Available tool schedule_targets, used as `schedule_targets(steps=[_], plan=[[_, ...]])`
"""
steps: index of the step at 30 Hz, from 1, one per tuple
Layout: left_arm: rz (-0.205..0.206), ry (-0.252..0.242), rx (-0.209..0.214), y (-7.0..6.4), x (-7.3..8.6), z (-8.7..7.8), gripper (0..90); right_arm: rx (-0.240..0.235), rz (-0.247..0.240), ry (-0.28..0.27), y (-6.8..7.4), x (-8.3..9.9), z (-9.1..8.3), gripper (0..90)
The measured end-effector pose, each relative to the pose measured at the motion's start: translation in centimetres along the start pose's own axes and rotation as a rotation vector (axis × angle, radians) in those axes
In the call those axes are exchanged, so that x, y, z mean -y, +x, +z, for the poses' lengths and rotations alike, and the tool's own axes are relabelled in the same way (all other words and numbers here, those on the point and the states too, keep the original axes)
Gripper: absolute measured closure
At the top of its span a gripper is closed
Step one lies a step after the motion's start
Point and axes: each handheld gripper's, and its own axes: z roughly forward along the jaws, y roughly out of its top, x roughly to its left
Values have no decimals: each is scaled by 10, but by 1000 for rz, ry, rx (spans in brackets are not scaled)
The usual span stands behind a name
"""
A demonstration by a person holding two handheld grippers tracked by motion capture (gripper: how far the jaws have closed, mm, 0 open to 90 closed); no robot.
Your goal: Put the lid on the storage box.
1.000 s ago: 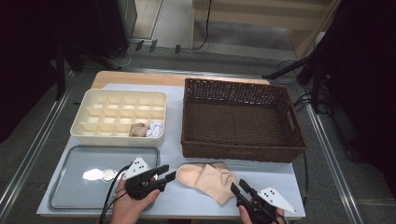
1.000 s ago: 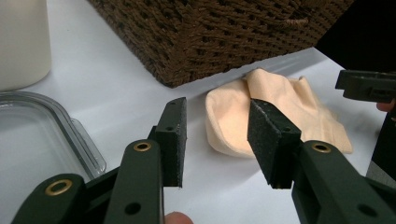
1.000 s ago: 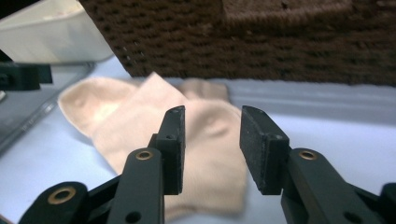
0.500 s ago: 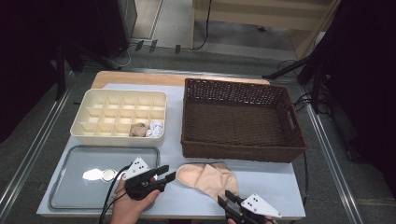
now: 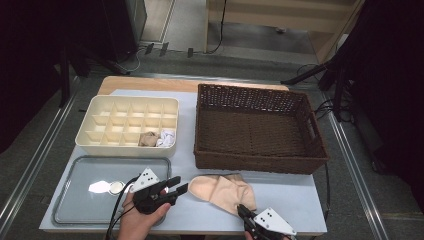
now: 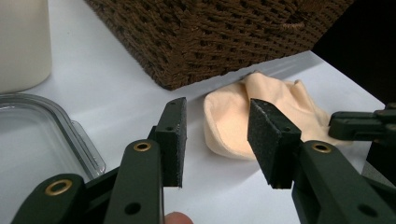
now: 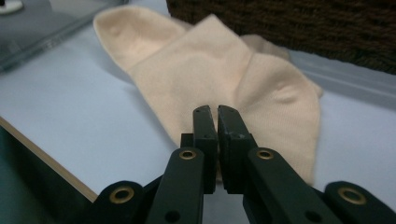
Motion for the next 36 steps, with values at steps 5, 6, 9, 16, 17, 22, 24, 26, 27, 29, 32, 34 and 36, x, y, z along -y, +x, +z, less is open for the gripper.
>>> schedule_targets(steps=[5, 6, 9, 16, 17, 22, 24, 26, 27, 29, 32, 34, 36], plan=[[-4, -3, -1, 0, 0, 0, 593, -22, 44, -64, -1, -10, -5, 880], [-5, -5, -1, -1, -1, 0, 593, -26, 54, -81, -2, -14, -7, 879], [6, -10, 5, -5, -3, -1, 593, -13, 63, -135, -2, -28, -11, 879], [30, -8, 36, -18, -1, 5, 589, 0, 79, -180, -3, -55, -15, 879], [29, -5, 44, -19, -1, 6, 589, 5, 82, -184, -4, -57, -14, 879], [43, 14, 78, -29, 4, 16, 575, 17, 95, -202, -3, -66, -10, 879], [43, 20, 98, -35, 5, 21, 567, 14, 93, -209, -1, -70, -10, 879], [53, 25, 113, -41, 6, 26, 554, 17, 87, -214, -1, -73, -9, 879], [59, 27, 119, -44, 7, 28, 546, 19, 91, -213, -1, -74, -8, 879], [72, 34, 122, -50, 9, 33, 522, 19, 90, -215, -1, -74, -7, 879], [77, 47, 117, -56, 12, 43, 496, 25, 89, -213, 0, -73, -8, 879], [73, 53, 119, -59, 13, 49, 484, 25, 88, -219, -1, -73, -9, 879], [75, 54, 118, -63, 14, 54, 483, 24, 88, -226, -1, -74, -10, 879]])
